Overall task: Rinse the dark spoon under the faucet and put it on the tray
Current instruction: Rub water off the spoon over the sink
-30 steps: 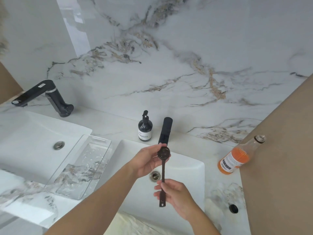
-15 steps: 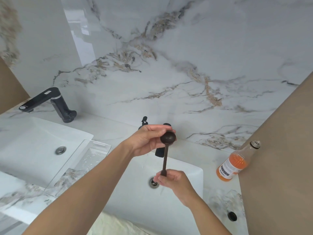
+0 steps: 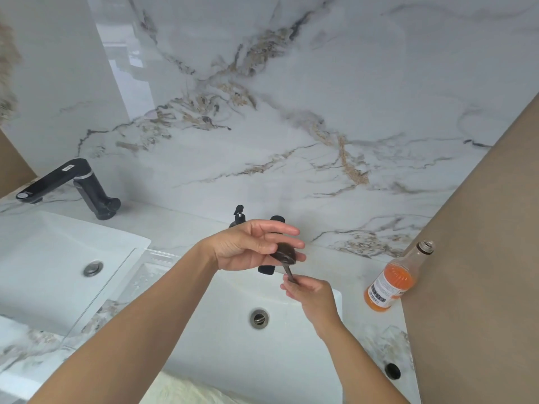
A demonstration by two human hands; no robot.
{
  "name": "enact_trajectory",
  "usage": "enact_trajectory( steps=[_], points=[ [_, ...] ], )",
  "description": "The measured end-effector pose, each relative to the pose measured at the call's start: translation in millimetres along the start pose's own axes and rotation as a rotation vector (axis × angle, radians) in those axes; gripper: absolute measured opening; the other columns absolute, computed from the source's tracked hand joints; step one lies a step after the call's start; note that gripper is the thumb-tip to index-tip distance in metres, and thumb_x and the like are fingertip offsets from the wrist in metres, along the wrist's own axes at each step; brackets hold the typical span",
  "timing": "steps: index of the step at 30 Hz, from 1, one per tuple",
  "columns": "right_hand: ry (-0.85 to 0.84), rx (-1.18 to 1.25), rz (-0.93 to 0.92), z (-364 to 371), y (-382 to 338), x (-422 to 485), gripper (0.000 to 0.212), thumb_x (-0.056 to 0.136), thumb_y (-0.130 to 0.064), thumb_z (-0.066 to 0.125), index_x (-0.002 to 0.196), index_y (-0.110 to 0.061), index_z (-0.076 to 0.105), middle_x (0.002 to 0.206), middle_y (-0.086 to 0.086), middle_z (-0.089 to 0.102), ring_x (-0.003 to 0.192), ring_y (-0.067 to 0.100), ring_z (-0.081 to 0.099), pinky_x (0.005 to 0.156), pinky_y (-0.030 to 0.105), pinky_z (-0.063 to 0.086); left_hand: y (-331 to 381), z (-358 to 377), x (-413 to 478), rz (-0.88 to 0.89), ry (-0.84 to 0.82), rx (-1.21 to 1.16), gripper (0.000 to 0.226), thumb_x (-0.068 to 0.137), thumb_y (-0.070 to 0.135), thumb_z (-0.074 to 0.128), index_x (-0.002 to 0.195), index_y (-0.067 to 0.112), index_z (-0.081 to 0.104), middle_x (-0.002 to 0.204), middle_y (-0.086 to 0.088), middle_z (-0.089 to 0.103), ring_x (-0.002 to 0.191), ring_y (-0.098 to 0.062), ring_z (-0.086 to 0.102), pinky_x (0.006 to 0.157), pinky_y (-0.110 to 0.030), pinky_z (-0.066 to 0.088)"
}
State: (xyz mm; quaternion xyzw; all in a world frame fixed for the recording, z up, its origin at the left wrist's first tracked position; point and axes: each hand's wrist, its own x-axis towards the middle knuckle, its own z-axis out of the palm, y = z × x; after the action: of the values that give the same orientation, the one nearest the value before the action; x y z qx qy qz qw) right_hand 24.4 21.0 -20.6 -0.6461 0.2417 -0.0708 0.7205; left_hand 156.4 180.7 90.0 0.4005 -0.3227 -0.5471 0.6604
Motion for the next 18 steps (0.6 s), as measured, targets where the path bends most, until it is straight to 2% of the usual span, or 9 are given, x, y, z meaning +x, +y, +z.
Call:
enact_trajectory(
  steps=[2,4,7,10,11,14,16,18],
  points=[
    [0.073,-0.043,-0.006,-9,1,5,0.016,0.078,-0.007,0.077,0.079,-0.022,0.081,0.079,0.005,0.079,0.078,0.019,0.069,0.082,0.030,0.055,-10,-12,-10,-0.046,0.081,0.005,0.049,0.079,0.015,0.078,0.126,0.013,0.065,0.134,-0.013,0.064,0.127,-0.042,0.054,0.112,-0.054,0.035],
    [0.161,-0.114,-0.030,-18,-1,9,0.024,0.077,-0.003,0.077,0.078,-0.027,0.080,0.083,-0.001,0.080,0.079,0.011,0.070,0.082,0.024,0.051,-23,-25,-23,-0.150,0.144,0.022,0.054,0.073,0.019,0.083,0.124,0.016,0.067,0.137,-0.014,0.061,0.121,-0.036,0.060,0.108,-0.050,0.042],
    [0.239,-0.214,-0.048,-32,-8,15,0.032,0.078,0.001,0.073,0.082,-0.030,0.077,0.087,-0.003,0.079,0.085,0.009,0.073,0.085,0.021,0.054,-47,-41,-41,-0.303,0.229,-0.007,0.056,0.069,0.010,0.085,0.123,0.015,0.069,0.125,-0.016,0.068,0.109,-0.030,0.069,0.096,-0.040,0.054],
    [0.267,-0.309,-0.056,-37,-11,14,0.031,0.080,-0.002,0.065,0.096,-0.024,0.078,0.091,-0.007,0.077,0.078,-0.001,0.070,0.063,0.005,0.048,-68,-51,-50,-0.368,0.367,-0.066,0.053,0.069,0.000,0.082,0.120,0.012,0.071,0.122,-0.017,0.069,0.105,-0.027,0.071,0.089,-0.034,0.057],
    [0.269,-0.352,-0.066,-36,-11,12,0.033,0.081,-0.003,0.063,0.104,-0.021,0.077,0.097,-0.006,0.077,0.080,0.001,0.069,0.066,0.005,0.047,-73,-53,-51,-0.376,0.411,-0.084,0.051,0.071,-0.004,0.077,0.120,0.011,0.071,0.124,-0.018,0.068,0.106,-0.027,0.071,0.088,-0.032,0.058],
    [0.218,-0.496,-0.134,-31,-6,6,0.036,0.084,-0.001,0.057,0.113,-0.014,0.073,0.120,-0.004,0.070,0.105,0.010,0.065,0.092,0.011,0.042,-83,-58,-51,-0.375,0.570,-0.135,0.046,0.072,-0.011,0.063,0.115,0.004,0.073,0.128,-0.021,0.065,0.106,-0.031,0.070,0.085,-0.034,0.059],
    [0.190,-0.588,-0.191,-28,2,3,0.034,0.086,0.004,0.055,0.113,-0.009,0.072,0.125,0.001,0.067,0.107,0.009,0.061,0.087,-0.004,0.035,-88,-60,-49,-0.332,0.680,-0.196,0.045,0.074,-0.011,0.055,0.115,0.000,0.071,0.123,-0.021,0.066,0.101,-0.035,0.071,0.083,-0.038,0.060],
    [0.194,-0.654,-0.243,-29,8,0,0.032,0.087,0.007,0.055,0.110,-0.006,0.073,0.125,0.006,0.068,0.103,0.009,0.060,0.081,-0.007,0.035,-92,-61,-48,-0.286,0.737,-0.197,0.044,0.076,-0.009,0.057,0.119,-0.003,0.067,0.117,-0.020,0.071,0.100,-0.035,0.072,0.080,-0.036,0.061]
  ],
)
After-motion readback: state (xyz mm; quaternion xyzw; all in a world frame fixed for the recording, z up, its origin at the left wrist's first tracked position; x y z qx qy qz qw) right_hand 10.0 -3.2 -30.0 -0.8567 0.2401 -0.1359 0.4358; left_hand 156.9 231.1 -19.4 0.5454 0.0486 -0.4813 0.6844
